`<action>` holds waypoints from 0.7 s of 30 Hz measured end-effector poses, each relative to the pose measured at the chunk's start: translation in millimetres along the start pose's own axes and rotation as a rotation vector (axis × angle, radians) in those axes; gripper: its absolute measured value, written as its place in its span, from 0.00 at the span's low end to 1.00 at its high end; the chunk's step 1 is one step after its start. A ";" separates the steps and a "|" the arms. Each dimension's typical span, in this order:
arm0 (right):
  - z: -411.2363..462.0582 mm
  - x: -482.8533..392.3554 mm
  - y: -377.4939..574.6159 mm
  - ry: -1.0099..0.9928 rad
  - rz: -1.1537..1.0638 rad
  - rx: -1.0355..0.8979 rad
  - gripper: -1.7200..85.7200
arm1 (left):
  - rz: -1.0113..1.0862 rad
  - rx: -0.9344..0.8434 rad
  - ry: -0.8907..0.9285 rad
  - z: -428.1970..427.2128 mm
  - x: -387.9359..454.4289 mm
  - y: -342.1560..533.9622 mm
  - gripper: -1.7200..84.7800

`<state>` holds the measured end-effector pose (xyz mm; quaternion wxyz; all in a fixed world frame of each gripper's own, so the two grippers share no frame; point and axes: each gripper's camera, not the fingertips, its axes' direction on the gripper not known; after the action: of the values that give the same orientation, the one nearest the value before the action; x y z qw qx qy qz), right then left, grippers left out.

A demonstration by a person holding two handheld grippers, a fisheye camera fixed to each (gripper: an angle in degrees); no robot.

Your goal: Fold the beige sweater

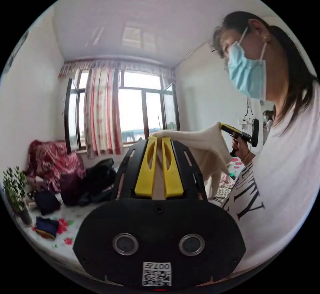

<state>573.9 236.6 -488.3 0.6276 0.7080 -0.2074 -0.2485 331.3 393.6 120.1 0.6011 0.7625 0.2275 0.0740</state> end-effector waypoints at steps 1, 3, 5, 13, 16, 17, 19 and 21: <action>-11.0 2.1 -7.6 0.014 0.000 0.045 0.03 | 0.036 0.040 -0.007 -7.8 4.8 -14.4 0.01; -40.3 8.9 -33.5 0.019 0.001 0.201 0.03 | 0.146 0.172 -0.083 -26.9 16.9 -58.4 0.01; -41.6 10.6 -50.1 -0.010 -0.008 0.266 0.03 | 0.208 0.204 -0.221 -20.5 22.8 -81.2 0.01; 239.1 -7.3 -28.2 -0.026 -0.174 -0.155 0.04 | 0.083 -0.185 -0.389 200.0 -135.1 -93.5 0.04; 386.2 17.8 62.5 -0.136 -0.020 -0.486 0.06 | -0.159 -0.549 -0.407 332.2 -263.5 -11.3 0.07; 417.2 22.7 108.0 -0.121 0.013 -0.602 0.07 | -0.286 -0.653 -0.457 354.6 -300.8 32.6 0.08; 428.7 28.1 181.1 -0.085 0.061 -0.709 0.08 | -0.371 -0.722 -0.526 355.5 -325.8 92.1 0.07; 413.2 33.9 302.8 -0.114 0.119 -0.868 0.09 | -0.422 -0.799 -0.483 341.9 -324.4 179.5 0.08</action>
<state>353.2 -146.8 -227.7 0.8676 0.3509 -0.1584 -0.3148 222.5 -80.9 251.8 0.8829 0.4061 0.1850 -0.1461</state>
